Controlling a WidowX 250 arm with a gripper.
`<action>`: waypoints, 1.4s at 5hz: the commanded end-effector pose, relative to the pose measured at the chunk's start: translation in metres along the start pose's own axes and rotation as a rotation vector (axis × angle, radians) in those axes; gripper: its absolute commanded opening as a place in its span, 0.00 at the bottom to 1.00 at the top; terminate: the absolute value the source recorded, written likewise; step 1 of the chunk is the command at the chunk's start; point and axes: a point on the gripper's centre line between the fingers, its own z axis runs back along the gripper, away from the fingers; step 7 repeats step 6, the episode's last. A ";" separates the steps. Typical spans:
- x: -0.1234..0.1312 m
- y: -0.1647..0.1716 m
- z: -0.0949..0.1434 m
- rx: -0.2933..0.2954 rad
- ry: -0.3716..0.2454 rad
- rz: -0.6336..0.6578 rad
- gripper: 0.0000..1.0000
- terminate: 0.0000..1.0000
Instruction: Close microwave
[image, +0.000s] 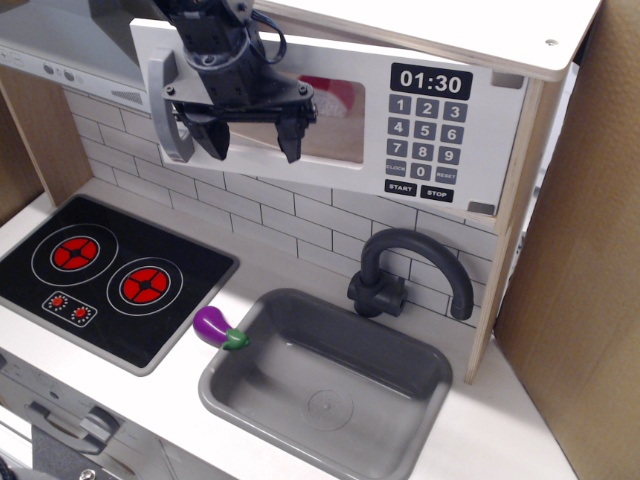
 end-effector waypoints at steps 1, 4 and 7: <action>0.020 0.003 0.008 -0.005 -0.048 0.026 1.00 0.00; 0.039 0.009 -0.007 0.018 -0.079 0.060 1.00 0.00; 0.047 0.010 -0.012 0.027 -0.089 0.075 1.00 1.00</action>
